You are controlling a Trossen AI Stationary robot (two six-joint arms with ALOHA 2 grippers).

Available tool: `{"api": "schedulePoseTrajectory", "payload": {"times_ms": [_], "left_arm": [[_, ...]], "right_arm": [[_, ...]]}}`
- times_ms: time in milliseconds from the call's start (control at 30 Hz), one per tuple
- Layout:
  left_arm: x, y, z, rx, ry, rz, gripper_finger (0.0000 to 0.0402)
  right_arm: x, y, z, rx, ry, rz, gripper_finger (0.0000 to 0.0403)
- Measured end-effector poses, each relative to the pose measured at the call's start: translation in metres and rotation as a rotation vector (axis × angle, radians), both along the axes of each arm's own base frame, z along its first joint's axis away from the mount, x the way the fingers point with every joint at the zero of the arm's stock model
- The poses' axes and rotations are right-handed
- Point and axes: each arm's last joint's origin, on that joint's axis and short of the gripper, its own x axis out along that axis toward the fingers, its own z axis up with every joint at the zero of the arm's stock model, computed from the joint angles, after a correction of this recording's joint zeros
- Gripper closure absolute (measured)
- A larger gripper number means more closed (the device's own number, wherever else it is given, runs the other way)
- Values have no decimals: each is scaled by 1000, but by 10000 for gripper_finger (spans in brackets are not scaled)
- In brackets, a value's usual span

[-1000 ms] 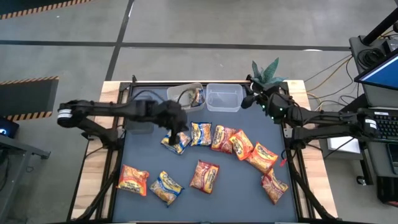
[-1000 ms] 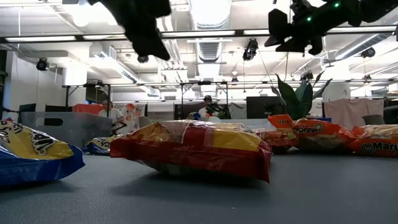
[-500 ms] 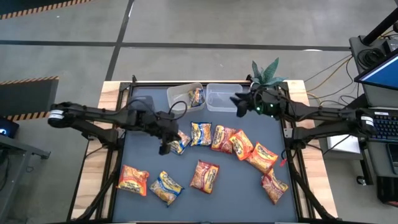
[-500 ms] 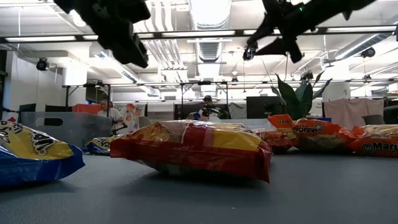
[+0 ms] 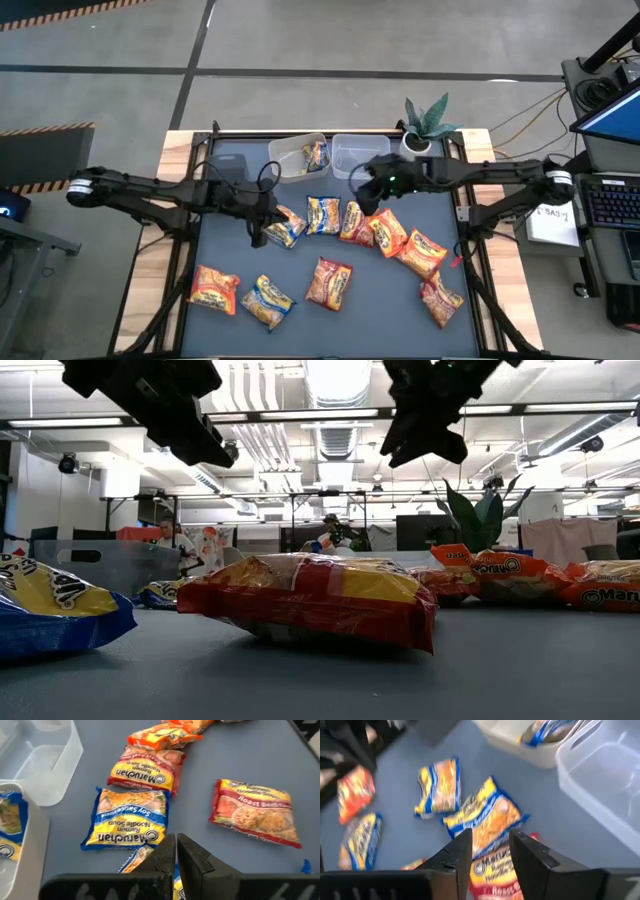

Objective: Sort Maruchan noodles
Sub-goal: Put the red noodle pack into the transparent bin

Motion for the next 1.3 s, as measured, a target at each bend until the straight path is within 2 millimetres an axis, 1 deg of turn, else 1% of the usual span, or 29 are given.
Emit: {"api": "schedulePoseTrajectory", "payload": {"times_ms": [133,267,467,733,867,1000,1167,1233,1300], "left_arm": [[-1,0,-4,7,11,2,401],[-1,0,-5,7,7,1,401],[2,0,-2,9,-30,-3,401],[3,0,0,-14,-54,14,401],[4,0,1,-51,-68,46,401],[4,0,2,-63,-71,54,402],[5,0,3,-63,-87,53,402],[5,0,3,-64,-93,53,401],[5,0,4,-64,-103,53,402]], "right_arm": [[17,12,-7,19,122,34,315],[30,24,-25,48,223,45,340],[43,38,-56,82,330,39,367],[57,41,-94,51,450,34,376],[61,40,-108,16,493,28,376],[63,39,-116,-6,516,25,376],[65,40,-117,-10,502,31,376],[67,42,-116,-4,465,41,376],[75,48,-113,3,379,62,376]]}}
